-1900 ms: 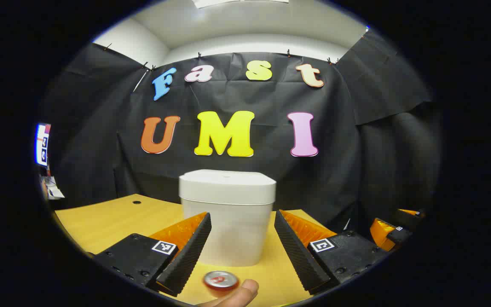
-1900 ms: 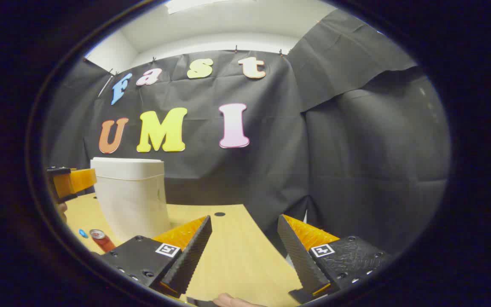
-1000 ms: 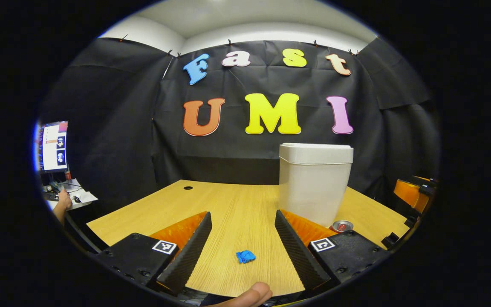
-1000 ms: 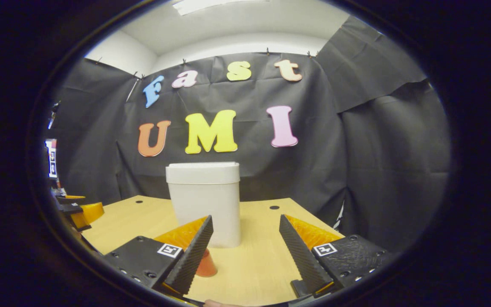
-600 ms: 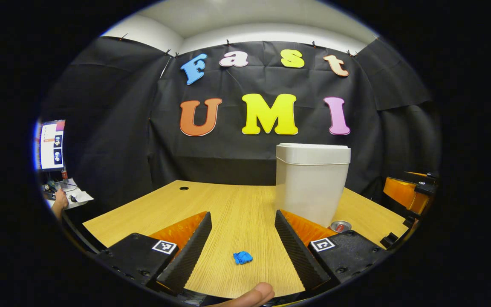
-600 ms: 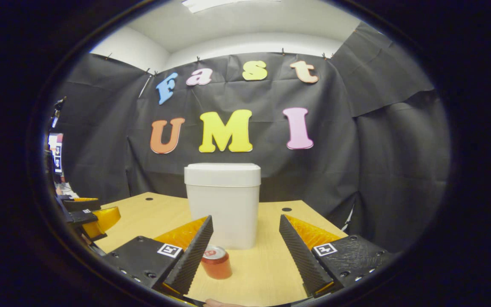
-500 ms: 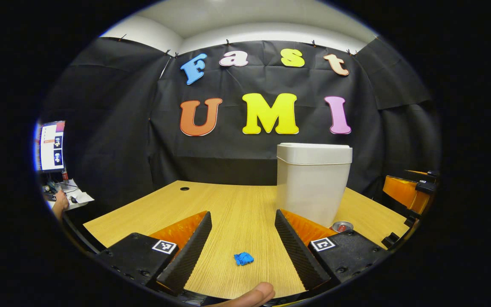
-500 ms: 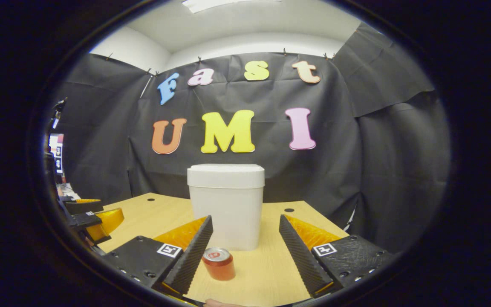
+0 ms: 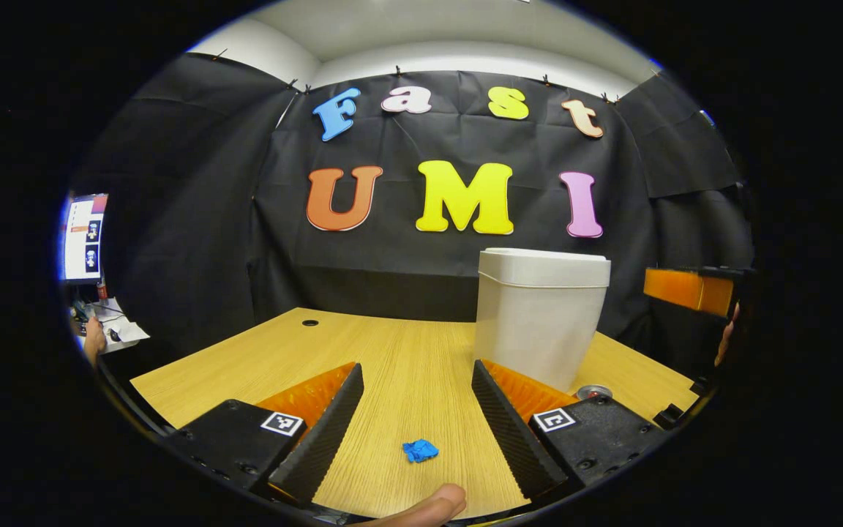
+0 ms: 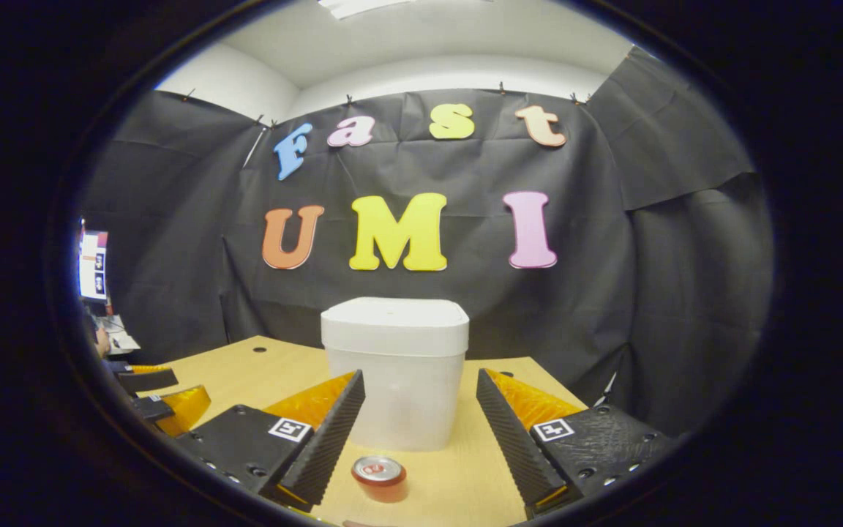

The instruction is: Press the lid of the desktop garbage bin to open it, pick up the crumpled paper on the desktop and throw it into the bin, then pick up the pop can on the desktop and drop it into the bin, and finally close the garbage bin lid.

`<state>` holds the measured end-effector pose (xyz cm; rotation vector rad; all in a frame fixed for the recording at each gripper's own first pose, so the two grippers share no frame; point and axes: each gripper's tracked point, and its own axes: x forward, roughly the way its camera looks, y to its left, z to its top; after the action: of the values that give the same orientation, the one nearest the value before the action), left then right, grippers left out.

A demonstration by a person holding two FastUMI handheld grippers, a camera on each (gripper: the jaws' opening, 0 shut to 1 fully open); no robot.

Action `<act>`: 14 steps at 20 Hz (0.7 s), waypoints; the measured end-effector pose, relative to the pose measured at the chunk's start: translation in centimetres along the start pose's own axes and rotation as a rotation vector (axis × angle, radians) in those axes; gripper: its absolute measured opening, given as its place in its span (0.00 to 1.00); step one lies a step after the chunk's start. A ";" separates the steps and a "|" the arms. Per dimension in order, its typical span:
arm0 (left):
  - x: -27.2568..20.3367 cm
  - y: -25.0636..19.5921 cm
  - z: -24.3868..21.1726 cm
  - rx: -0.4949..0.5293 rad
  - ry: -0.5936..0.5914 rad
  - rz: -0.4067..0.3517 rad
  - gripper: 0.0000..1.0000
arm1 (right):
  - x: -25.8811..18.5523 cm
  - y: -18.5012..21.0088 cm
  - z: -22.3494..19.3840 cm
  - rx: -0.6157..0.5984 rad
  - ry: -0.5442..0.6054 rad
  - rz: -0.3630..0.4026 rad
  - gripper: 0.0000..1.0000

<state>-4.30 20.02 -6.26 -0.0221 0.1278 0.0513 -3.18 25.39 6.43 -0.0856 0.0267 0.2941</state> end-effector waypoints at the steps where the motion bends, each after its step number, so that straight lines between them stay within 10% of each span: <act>1: 0.0 0.1 0.0 0.004 -0.003 0.006 0.98 | 0.7 0.0 0.4 0.013 0.007 0.007 0.92; 8: 0.5 0.1 -1.1 0.012 0.014 -0.010 0.98 | 5.6 -0.2 3.8 0.078 0.059 0.034 0.78; 14: 1.9 0.2 -3.4 0.044 0.066 -0.003 0.98 | 8.9 0.6 7.0 0.032 0.052 0.039 0.39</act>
<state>-2.89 20.27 -9.85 0.0195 0.1947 0.0445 5.29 29.15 12.97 -0.0610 0.0853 0.3302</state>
